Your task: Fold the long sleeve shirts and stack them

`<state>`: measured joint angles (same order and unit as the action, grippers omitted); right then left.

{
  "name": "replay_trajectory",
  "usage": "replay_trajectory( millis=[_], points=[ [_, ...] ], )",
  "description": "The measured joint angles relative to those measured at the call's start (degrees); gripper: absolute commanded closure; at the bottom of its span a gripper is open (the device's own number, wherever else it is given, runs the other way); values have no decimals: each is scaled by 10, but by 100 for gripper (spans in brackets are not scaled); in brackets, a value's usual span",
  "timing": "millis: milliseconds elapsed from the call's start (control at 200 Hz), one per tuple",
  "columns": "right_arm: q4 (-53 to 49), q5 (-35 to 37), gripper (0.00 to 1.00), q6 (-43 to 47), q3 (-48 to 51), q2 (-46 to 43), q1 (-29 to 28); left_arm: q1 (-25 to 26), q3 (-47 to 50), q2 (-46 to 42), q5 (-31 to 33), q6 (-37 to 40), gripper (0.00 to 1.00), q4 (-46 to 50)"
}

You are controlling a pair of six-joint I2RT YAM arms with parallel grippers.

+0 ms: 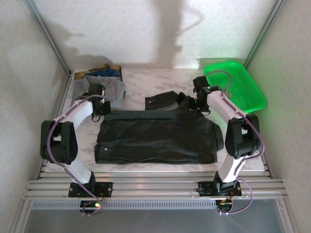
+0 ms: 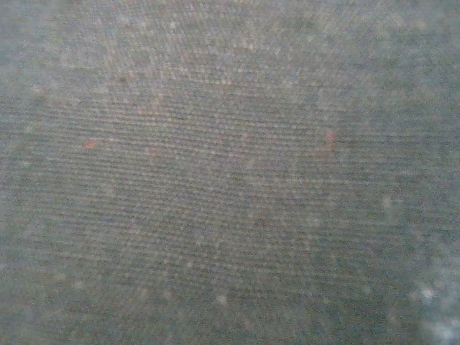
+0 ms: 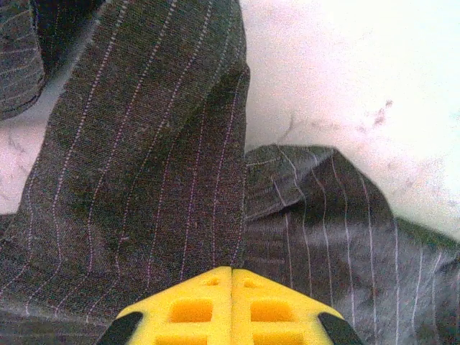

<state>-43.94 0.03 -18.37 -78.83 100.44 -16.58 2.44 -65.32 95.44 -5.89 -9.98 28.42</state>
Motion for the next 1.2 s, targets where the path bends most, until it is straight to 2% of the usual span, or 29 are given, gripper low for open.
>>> replay_trajectory(
  millis=[275,526,646,691,711,731,776,876,906,1041,1201],
  points=[
    [0,-7,100,-36,103,-89,-8,4,61,-24,15,-25,100,-3],
    [15,-13,100,-80,204,-114,-37,18,131,-25,33,-65,98,-4],
    [23,-13,97,-109,245,-114,-53,25,158,-29,44,-101,86,-17],
    [26,-13,90,-116,256,-114,-58,25,166,-35,45,-118,66,-23],
    [26,-13,84,-122,260,-114,-60,25,171,-38,45,-124,55,-26],
    [26,-12,76,-125,263,-114,-62,25,176,-40,47,-133,47,-27],
    [24,-9,64,-134,267,-114,-66,25,183,-47,49,-153,37,-29],
    [10,3,49,-142,268,-116,-66,25,186,-66,50,-192,21,-21],
    [5,6,45,-142,267,-119,-66,25,186,-73,51,-203,11,-17],
    [-44,16,28,-134,230,-163,-66,25,150,-120,51,-253,1,13],
    [-88,22,23,-106,87,-197,-66,25,85,-173,52,-293,0,16]
  ],
)
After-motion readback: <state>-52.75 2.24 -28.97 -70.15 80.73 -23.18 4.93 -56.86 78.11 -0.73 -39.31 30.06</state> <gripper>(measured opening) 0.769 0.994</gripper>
